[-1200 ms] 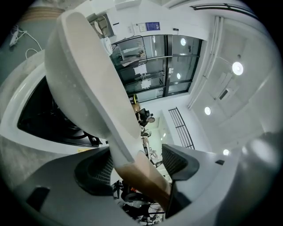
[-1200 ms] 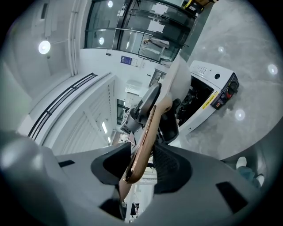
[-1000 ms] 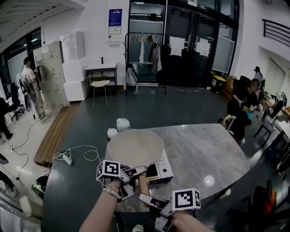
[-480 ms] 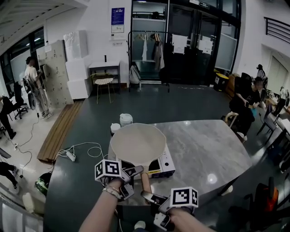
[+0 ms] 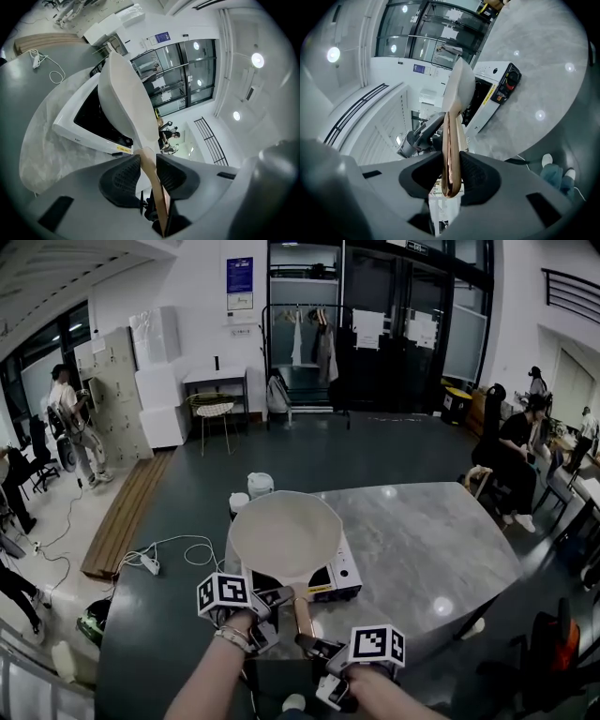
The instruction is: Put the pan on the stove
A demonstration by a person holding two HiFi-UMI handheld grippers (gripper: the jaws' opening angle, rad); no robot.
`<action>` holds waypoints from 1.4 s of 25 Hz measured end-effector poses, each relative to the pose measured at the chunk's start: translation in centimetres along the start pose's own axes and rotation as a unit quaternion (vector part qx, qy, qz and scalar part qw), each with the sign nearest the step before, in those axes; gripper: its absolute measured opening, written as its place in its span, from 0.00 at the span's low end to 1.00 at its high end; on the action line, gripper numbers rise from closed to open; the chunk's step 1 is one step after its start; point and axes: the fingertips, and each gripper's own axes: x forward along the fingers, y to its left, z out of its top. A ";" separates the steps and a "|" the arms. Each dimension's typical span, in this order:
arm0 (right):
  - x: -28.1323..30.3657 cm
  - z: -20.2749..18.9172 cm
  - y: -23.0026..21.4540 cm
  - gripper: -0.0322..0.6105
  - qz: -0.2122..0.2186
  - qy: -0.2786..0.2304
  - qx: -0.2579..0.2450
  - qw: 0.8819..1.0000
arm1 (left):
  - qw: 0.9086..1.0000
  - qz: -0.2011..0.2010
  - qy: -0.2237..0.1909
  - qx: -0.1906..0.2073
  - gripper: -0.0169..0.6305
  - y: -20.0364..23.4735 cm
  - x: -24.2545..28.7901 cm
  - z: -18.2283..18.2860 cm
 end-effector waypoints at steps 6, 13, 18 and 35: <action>-0.1 0.2 -0.4 0.24 0.014 0.002 0.004 1.000 | 1.000 0.001 -0.002 0.000 0.20 -0.1 -0.1 -0.3; -0.4 0.3 -0.2 0.23 0.036 -0.012 0.024 0.999 | 1.000 -0.019 -0.017 -0.009 0.06 -0.9 -0.9 -0.6; 0.0 0.5 0.0 0.28 0.044 -0.010 0.016 0.999 | 0.998 -0.048 -0.044 -0.005 0.04 -1.7 -1.9 0.2; -6.7 11.6 3.6 0.27 0.055 -0.182 -0.175 0.966 | 0.962 -0.076 -0.235 0.113 0.04 -6.2 -7.9 6.5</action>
